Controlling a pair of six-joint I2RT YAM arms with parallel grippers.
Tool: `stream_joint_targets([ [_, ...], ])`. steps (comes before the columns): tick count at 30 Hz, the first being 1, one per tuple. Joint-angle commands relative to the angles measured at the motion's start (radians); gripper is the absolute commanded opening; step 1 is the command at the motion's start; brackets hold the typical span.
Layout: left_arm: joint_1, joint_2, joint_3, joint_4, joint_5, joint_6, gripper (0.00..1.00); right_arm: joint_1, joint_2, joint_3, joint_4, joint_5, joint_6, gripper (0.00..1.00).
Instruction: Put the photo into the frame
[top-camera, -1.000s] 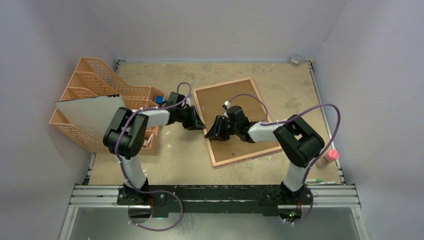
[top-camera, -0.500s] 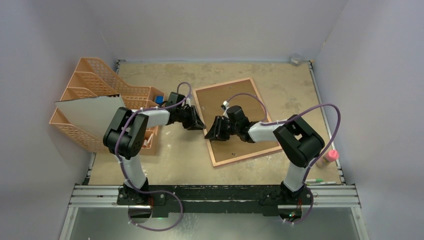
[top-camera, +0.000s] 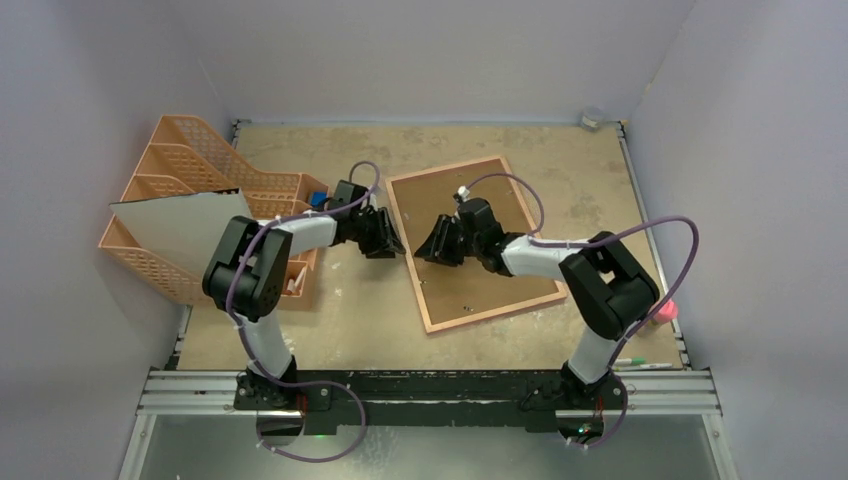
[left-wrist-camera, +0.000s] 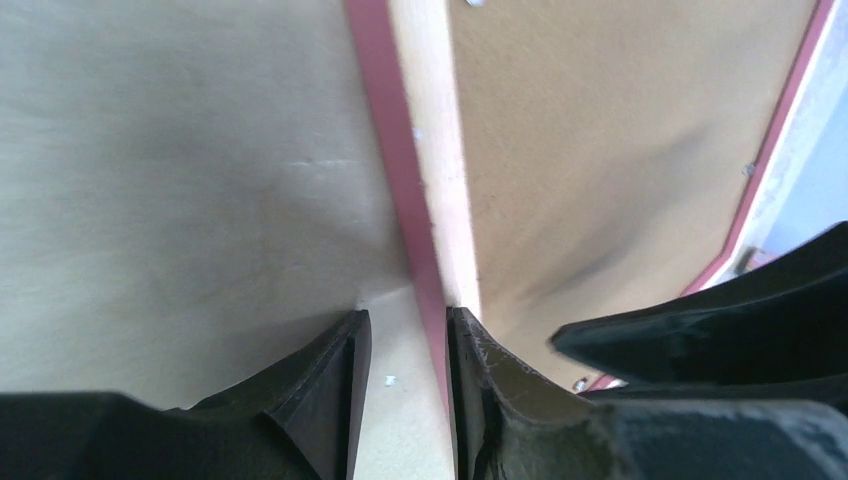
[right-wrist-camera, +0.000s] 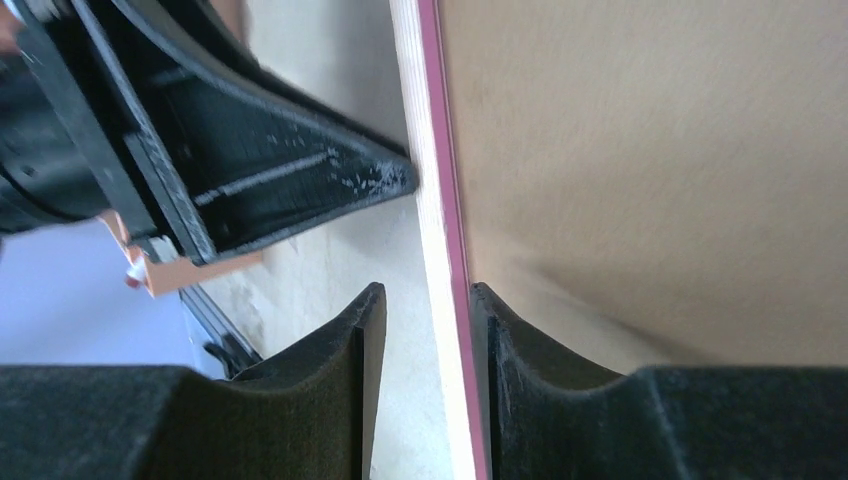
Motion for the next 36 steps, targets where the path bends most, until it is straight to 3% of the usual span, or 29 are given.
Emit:
stream_joint_targets([
  [1, 0.058, -0.033, 0.039, -0.080, -0.122, 0.064, 0.37, -0.052, 0.003, 0.104, -0.003, 0.050, 0.001, 0.40],
  [9, 0.124, 0.030, 0.128, -0.038, -0.072, 0.024, 0.44, -0.079, 0.204, 0.386, -0.097, 0.068, -0.054, 0.40],
  [22, 0.126, 0.157, 0.208, 0.063, -0.007, -0.002, 0.46, -0.105, 0.399, 0.556, -0.129, 0.000, -0.112, 0.39],
  [27, 0.126, 0.190, 0.203, 0.080, -0.002, -0.017, 0.41, -0.108, 0.439, 0.547, -0.127, -0.041, -0.133, 0.38],
  [36, 0.126, 0.216, 0.197, 0.040, -0.009, -0.001, 0.23, -0.108, 0.514, 0.524, -0.023, -0.154, -0.113, 0.37],
])
